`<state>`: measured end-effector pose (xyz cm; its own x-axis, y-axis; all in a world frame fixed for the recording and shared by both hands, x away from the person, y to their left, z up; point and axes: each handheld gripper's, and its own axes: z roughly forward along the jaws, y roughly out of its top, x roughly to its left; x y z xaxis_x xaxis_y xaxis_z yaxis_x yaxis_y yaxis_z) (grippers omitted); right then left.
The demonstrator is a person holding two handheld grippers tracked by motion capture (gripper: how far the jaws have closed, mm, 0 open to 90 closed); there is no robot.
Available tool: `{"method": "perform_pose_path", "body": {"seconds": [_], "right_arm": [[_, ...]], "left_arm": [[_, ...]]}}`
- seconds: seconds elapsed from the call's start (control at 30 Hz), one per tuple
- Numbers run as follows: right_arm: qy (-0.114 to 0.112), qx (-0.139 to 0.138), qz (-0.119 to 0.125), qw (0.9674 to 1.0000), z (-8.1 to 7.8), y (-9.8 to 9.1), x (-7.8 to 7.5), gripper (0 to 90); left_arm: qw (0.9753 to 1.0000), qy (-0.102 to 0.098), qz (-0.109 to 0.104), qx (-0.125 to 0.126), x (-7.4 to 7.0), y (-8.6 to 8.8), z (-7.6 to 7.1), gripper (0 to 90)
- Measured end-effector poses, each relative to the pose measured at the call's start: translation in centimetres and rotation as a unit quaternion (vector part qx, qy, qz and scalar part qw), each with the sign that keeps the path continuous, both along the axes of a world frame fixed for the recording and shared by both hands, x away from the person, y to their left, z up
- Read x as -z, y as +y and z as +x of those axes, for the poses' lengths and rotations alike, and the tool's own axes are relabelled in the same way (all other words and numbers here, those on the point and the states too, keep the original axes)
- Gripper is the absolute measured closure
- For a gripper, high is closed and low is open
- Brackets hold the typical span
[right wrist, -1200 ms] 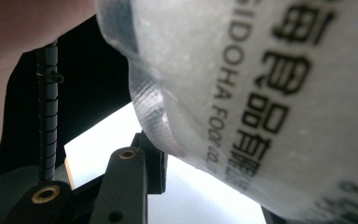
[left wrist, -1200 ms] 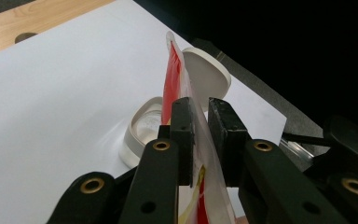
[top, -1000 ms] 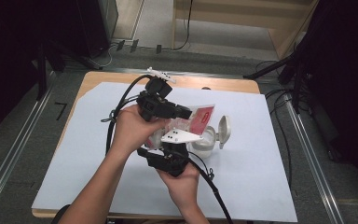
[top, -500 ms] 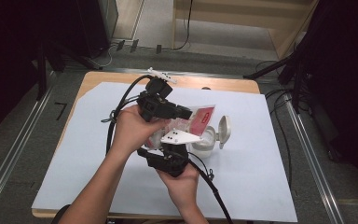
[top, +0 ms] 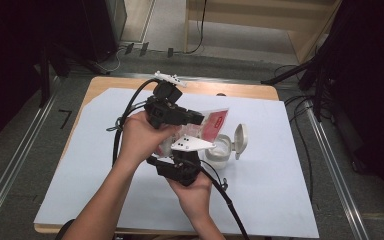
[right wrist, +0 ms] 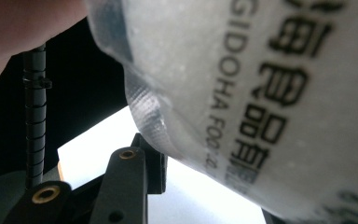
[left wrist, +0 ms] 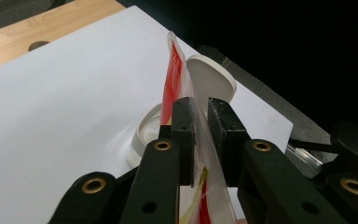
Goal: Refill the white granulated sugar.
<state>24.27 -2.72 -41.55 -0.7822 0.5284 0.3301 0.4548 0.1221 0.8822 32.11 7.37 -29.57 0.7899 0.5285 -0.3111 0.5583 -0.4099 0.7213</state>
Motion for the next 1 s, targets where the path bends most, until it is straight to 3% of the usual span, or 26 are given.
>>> {"method": "perform_pose_path", "body": {"seconds": [0.43,0.57,0.73,0.83,1.0], "right_arm": [[-0.002,-0.004,-0.005,1.0000,-0.48,-0.39,-0.43,63.6],[0.012,-0.003,0.003,0.9999,-0.52,-0.58,-0.22,63.8],[0.013,-0.001,0.006,0.9999,-0.44,-0.78,-0.11,63.9],[0.023,-0.010,0.029,0.9993,-0.16,-0.96,0.24,63.8],[0.020,-0.008,0.027,0.9994,-0.19,-0.97,0.19,63.8]], "left_arm": [[1.0000,-0.001,-0.004,0.000,-0.08,-0.18,-0.12,81.5],[1.0000,0.005,0.000,0.003,0.30,-0.56,0.04,81.2],[1.0000,0.008,-0.001,0.005,0.45,-0.58,0.19,80.9],[0.9999,0.010,-0.003,0.005,0.48,-0.51,0.18,80.8],[1.0000,0.006,-0.005,0.006,0.43,-0.65,0.07,80.7]]}}
